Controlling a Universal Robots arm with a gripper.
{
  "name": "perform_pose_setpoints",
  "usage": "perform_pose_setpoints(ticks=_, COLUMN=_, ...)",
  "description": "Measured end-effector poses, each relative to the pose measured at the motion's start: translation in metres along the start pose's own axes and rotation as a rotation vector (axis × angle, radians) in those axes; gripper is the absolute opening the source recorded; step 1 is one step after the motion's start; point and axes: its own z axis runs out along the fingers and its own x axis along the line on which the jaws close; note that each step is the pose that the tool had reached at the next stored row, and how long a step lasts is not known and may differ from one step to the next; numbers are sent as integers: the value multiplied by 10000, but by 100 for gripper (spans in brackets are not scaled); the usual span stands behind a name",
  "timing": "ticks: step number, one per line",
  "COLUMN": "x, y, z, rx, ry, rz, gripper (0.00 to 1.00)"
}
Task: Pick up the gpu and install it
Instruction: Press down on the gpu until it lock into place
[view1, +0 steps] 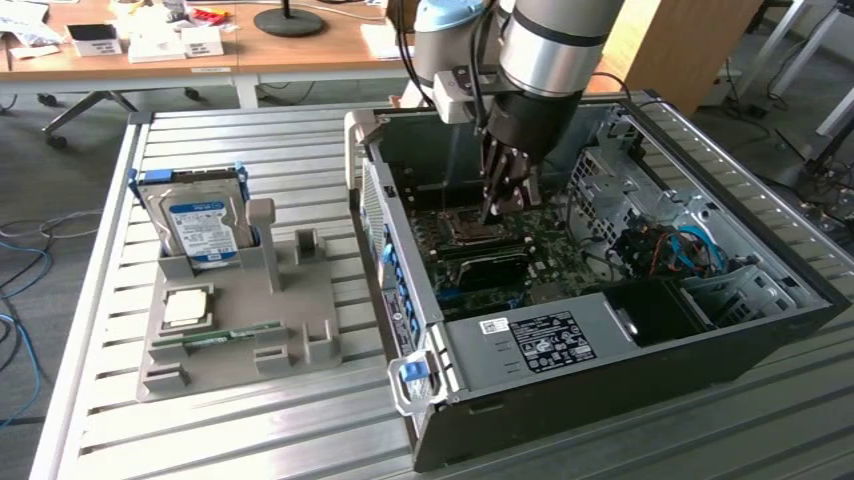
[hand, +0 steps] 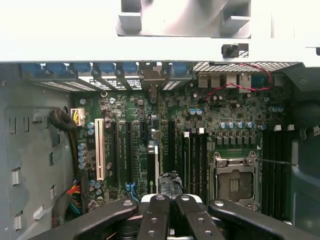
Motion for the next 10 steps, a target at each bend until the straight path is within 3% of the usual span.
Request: perform_pose_setpoints(ticks=10, x=-3, y=1, z=-45, rx=3, ry=0, rz=0, gripper=11)
